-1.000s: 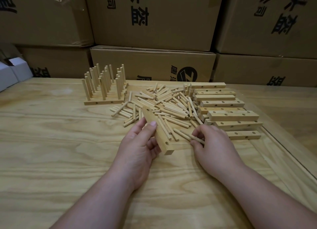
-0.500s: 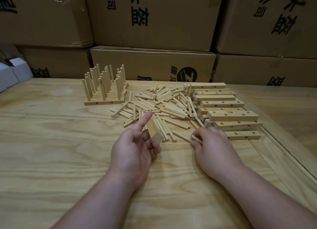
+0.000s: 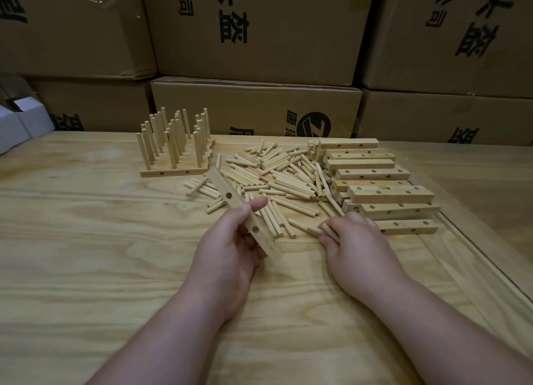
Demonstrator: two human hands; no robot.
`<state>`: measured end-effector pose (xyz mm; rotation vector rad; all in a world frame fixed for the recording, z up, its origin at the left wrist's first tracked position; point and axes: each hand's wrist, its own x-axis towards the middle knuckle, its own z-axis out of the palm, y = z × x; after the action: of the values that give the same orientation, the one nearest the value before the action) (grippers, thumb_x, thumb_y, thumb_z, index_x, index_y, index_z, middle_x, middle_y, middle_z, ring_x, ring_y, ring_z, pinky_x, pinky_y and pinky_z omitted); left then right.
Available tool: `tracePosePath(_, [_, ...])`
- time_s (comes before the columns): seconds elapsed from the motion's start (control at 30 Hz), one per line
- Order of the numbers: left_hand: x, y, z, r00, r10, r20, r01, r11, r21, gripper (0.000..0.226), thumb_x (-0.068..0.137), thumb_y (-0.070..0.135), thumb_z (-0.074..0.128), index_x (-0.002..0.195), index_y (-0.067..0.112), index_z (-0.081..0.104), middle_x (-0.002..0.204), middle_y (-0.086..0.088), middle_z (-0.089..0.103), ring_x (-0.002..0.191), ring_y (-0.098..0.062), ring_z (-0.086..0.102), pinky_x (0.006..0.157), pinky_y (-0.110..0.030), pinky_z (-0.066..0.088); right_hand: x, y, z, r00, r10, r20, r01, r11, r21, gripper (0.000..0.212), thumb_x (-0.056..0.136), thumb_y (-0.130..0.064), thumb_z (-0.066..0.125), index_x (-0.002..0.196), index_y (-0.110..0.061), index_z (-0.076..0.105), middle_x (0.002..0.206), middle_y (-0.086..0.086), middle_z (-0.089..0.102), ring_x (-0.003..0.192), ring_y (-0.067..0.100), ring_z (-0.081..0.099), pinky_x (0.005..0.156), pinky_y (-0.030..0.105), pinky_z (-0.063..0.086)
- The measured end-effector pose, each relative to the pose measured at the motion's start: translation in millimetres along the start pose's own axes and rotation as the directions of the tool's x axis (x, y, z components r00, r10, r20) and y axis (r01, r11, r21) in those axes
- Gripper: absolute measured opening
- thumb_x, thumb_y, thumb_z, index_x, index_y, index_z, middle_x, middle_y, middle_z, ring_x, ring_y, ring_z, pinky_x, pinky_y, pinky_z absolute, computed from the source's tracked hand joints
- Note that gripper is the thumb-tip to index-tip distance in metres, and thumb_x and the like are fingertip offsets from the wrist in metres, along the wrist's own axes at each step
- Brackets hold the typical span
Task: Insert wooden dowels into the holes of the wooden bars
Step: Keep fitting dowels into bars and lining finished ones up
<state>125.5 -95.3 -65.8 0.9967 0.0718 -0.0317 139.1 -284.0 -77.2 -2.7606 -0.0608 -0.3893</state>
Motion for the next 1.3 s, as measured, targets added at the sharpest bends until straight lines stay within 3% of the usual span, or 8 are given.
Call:
tracePosePath(0.1, [-1.2, 1.0, 0.4, 1.000, 0.010, 0.015, -0.010, 1.000, -0.029, 0.033, 0.097, 0.018, 0.043, 0.123, 0.014, 0.062, 0.062, -0.002, 0.047, 0.050, -0.015, 0.046, 0.048, -0.028, 0.037, 0.5, 1.8, 1.1, 1.000, -0.010, -0.010, 0.011, 1.000, 0.028, 0.015, 0.098, -0.033, 0.056, 0.107, -0.030, 0.067, 0.098, -0.008, 0.052, 0.102, 0.017, 0.049, 0.091, 0.038, 0.046])
tracePosePath(0.23, [-3.1, 2.8, -0.1, 0.999, 0.031, 0.008, -0.031, 0.998, -0.049, 0.037, 0.093, 0.014, 0.033, 0.124, 0.022, 0.052, 0.058, -0.003, 0.036, 0.044, -0.016, 0.035, 0.045, -0.026, 0.028, 0.8, 1.2, 1.4, 0.993, -0.043, -0.112, 0.060, 0.986, 0.153, 0.024, 0.100, -0.030, 0.053, 0.120, -0.030, 0.067, 0.098, -0.012, 0.051, 0.101, 0.011, 0.046, 0.088, 0.032, 0.043])
tracePosePath(0.33, [-3.7, 4.1, -2.2, 1.000, 0.005, 0.027, -0.003, 0.995, -0.100, 0.027, 0.094, 0.019, 0.031, 0.105, 0.020, 0.056, 0.060, -0.005, 0.032, 0.041, -0.017, 0.032, 0.043, -0.026, 0.026, 0.5, -2.8, -4.1, 0.966, -0.075, -0.248, 0.148, 0.945, 0.292, 0.030, 0.102, -0.032, 0.049, 0.128, -0.031, 0.064, 0.101, -0.015, 0.055, 0.101, 0.008, 0.053, 0.083, 0.026, 0.044])
tracePosePath(0.47, [-2.2, 4.1, -4.2, 0.999, -0.028, 0.030, 0.031, 0.993, -0.111, 0.040, 0.105, 0.042, 0.034, 0.119, 0.020, 0.064, 0.057, -0.004, 0.037, 0.040, -0.017, 0.036, 0.041, -0.024, 0.029, -6.8, -8.4, -8.9, 0.930, -0.163, -0.329, 0.290, 0.877, 0.383, 0.027, 0.100, -0.031, 0.057, 0.125, -0.031, 0.067, 0.090, -0.028, 0.056, 0.088, -0.010, 0.054, 0.075, 0.004, 0.038])
tracePosePath(0.67, [-0.2, 0.9, -4.7, 0.996, -0.028, 0.081, 0.030, 0.999, -0.020, 0.040, 0.100, 0.032, 0.037, 0.098, 0.014, 0.072, 0.069, -0.005, 0.053, 0.044, -0.017, 0.042, 0.040, -0.022, 0.035, -8.9, -10.7, -6.1, 0.922, -0.255, -0.291, 0.361, 0.838, 0.409, 0.021, 0.092, -0.016, 0.068, 0.111, -0.026, 0.066, 0.088, -0.024, 0.061, 0.086, -0.004, 0.058, 0.069, 0.005, 0.041])
tracePosePath(0.87, [-0.2, 1.0, -5.0, 0.997, 0.011, 0.078, -0.019, 0.995, 0.101, 0.043, 0.104, 0.034, 0.033, 0.112, 0.022, 0.074, 0.064, -0.006, 0.053, 0.044, -0.017, 0.043, 0.039, -0.025, 0.038, -9.4, -10.5, -5.4, 0.868, -0.340, -0.361, 0.472, 0.789, 0.393, 0.029, 0.092, -0.019, 0.067, 0.121, -0.021, 0.072, 0.092, -0.036, 0.057, 0.087, -0.014, 0.058, 0.076, 0.002, 0.038])
tracePosePath(1.07, [-0.2, -1.2, -4.4, 0.999, -0.020, 0.037, 0.015, 0.992, 0.127, 0.041, 0.101, 0.035, 0.043, 0.090, 0.017, 0.079, 0.073, -0.004, 0.059, 0.051, -0.015, 0.050, 0.041, -0.024, 0.040, -10.9, -10.3, -3.6, 0.904, -0.316, -0.287, 0.422, 0.758, 0.496, 0.037, 0.091, -0.019, 0.070, 0.114, -0.045, 0.058, 0.096, -0.019, 0.065, 0.087, 0.002, 0.065, 0.068, 0.011, 0.048])
tracePosePath(1.3, [1.7, -3.6, -4.6, 1.000, -0.002, -0.010, 0.003, 0.989, 0.149, 0.034, 0.100, 0.033, 0.047, 0.088, 0.008, 0.066, 0.072, -0.008, 0.058, 0.050, -0.017, 0.050, 0.043, -0.023, 0.041, -10.1, -10.9, -3.7, 0.851, -0.359, -0.384, 0.508, 0.748, 0.426, 0.017, 0.089, -0.015, 0.073, 0.105, -0.019, 0.074, 0.093, -0.014, 0.067, 0.081, 0.005, 0.063, 0.065, 0.021, 0.049])
